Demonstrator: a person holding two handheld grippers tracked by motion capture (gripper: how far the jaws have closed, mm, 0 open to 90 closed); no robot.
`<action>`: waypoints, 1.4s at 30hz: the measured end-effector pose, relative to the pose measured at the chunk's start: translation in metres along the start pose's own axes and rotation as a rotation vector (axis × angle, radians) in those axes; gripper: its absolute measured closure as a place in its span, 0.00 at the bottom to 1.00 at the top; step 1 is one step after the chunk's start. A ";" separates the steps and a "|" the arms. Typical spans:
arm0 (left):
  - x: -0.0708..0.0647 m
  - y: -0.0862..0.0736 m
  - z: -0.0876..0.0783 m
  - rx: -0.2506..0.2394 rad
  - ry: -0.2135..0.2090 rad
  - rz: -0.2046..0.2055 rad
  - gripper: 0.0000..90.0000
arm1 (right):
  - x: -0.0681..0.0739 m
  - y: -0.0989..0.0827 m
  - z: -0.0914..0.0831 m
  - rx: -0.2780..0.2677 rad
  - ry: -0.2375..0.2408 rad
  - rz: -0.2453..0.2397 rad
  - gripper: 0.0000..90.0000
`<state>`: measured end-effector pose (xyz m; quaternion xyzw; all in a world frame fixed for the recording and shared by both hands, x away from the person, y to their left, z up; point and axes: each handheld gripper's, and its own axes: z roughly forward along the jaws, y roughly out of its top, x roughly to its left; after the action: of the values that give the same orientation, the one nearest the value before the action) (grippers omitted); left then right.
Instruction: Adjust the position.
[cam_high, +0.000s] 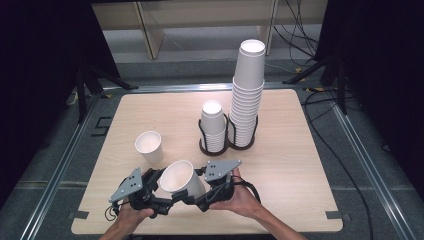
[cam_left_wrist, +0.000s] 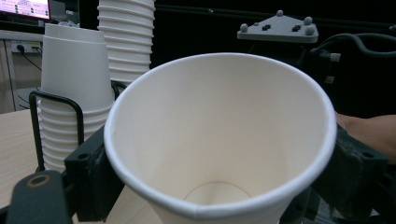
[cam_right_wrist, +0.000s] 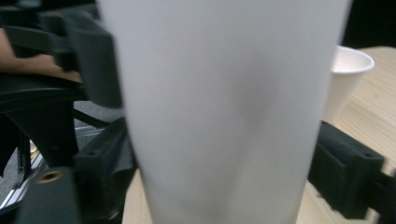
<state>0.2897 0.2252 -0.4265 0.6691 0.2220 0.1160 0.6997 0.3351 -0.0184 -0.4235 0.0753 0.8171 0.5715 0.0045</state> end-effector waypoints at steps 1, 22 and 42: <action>0.000 0.000 0.000 -0.003 0.004 0.002 0.16 | -0.002 0.000 0.000 0.003 -0.012 -0.006 0.16; 0.016 0.005 -0.015 0.026 0.135 0.019 0.18 | -0.010 -0.007 -0.029 -0.001 -0.094 0.009 0.17; 0.033 -0.008 -0.021 0.176 0.393 0.131 0.18 | -0.015 -0.019 -0.055 -0.014 -0.171 0.027 0.17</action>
<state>0.3075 0.2584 -0.4396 0.7052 0.3195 0.2694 0.5727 0.3420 -0.0783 -0.4236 0.1348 0.8086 0.5689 0.0668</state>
